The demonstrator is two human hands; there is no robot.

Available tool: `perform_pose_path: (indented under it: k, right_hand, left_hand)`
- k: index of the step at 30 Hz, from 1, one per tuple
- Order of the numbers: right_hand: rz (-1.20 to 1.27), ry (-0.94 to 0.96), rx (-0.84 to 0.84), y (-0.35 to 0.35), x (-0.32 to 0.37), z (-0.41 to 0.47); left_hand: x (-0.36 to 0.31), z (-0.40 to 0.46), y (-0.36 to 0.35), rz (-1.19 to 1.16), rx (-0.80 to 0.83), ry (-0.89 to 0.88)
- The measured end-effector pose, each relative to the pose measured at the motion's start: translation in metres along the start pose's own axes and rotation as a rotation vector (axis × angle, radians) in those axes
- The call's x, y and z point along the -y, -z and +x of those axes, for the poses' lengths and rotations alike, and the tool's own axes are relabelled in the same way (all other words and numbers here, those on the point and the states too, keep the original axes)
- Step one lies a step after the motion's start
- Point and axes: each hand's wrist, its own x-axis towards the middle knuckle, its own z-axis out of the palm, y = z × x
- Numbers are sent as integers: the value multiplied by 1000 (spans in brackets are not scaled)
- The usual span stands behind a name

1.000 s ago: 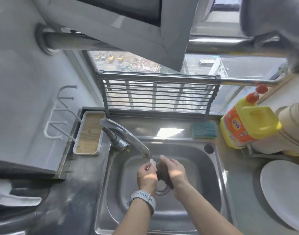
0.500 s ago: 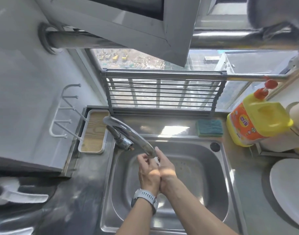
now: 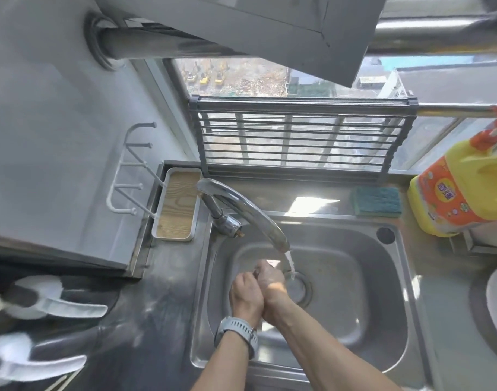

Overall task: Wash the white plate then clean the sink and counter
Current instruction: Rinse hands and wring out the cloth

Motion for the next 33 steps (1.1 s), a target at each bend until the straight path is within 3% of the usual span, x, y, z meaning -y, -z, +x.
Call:
perform_pose_path:
  k: [3, 8, 10, 13, 16, 21, 24, 30, 33]
  right_hand:
    - [52, -17, -59, -6, -5, -1]
    - [109, -133, 70, 14, -13, -24]
    - [90, -190, 178, 29, -9, -42]
    - [8, -147, 266, 63, 6, -71]
    - [-81, -91, 322, 93, 20, -97]
    - [-258, 88, 421, 105, 45, -157]
    - [-407, 254, 304, 114, 56, -178]
    - [-1104, 715, 45, 124, 86, -226]
    - [-1101, 833, -72, 134, 98, -239]
  left_hand:
    - [10, 3, 1, 69, 20, 18]
    - [11, -13, 10, 213, 102, -47]
    - [10, -20, 20, 191, 193, -4]
    - [-3, -31, 41, -35, 449, 201]
    - [-19, -48, 63, -4, 599, 145]
    - [-47, -78, 81, 140, 654, -127]
    - [-62, -97, 89, 125, 668, -247]
    - [-83, -120, 102, 90, 764, -454]
    - [-90, -121, 103, 92, 714, -573]
